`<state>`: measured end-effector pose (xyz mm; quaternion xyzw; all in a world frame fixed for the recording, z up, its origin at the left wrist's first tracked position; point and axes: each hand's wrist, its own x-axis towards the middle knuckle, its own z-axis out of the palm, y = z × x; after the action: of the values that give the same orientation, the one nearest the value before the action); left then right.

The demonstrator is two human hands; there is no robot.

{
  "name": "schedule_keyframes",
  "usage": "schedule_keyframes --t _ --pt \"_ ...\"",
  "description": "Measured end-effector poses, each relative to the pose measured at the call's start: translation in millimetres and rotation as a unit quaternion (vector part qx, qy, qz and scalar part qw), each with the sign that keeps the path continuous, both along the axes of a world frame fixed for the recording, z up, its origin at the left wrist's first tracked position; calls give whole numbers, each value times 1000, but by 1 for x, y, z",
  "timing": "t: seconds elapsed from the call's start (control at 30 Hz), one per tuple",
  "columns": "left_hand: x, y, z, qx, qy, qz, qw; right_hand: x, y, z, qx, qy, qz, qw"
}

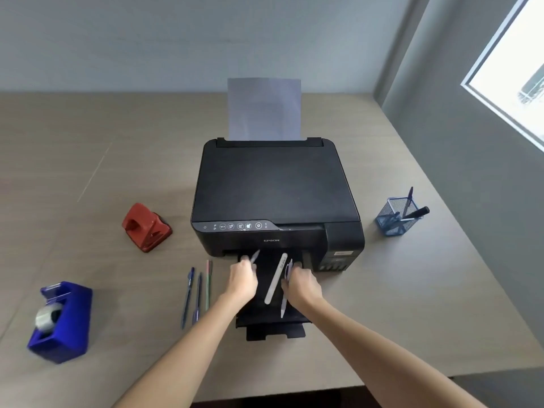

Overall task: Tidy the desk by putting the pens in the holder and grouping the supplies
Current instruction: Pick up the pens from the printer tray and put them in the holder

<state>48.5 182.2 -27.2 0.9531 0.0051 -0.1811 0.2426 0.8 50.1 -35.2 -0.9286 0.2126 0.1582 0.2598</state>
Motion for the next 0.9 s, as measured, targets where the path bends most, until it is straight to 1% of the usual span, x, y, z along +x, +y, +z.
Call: schedule_keyframes --t 0.07,0.1,0.2,0.3,0.43,0.5,0.57,0.63,0.7,0.8,0.9 --pt "1 -14 0 -30 6 -20 999 1 1 0 -3 19 -19 1000" --pt "0 -20 -1 -25 22 -29 999 0 0 0 0 30 -21 999" --pt "-3 -38 -8 39 51 -61 996 -7 -12 3 -8 47 0 999" --pt "-3 -51 -13 104 31 -83 991 -15 -34 6 -11 47 14 999" --pt "-7 -58 -18 124 33 -133 983 -24 -69 9 21 36 86 995" --pt "-11 -58 -13 94 69 -162 980 -28 -89 9 38 40 112 992" --pt "-17 -68 -4 52 136 -215 966 -33 -121 12 56 36 120 991" --pt "-27 -79 6 28 208 -268 940 -38 -154 19 88 36 98 991" --pt "-35 -100 16 -8 253 -280 926 -40 -195 25 130 34 53 990" --pt "-35 -146 33 -72 256 -289 920 -33 -253 32 154 -27 -19 987" --pt "-20 -206 56 -174 222 -282 917 -16 -298 45 227 -106 -98 963"
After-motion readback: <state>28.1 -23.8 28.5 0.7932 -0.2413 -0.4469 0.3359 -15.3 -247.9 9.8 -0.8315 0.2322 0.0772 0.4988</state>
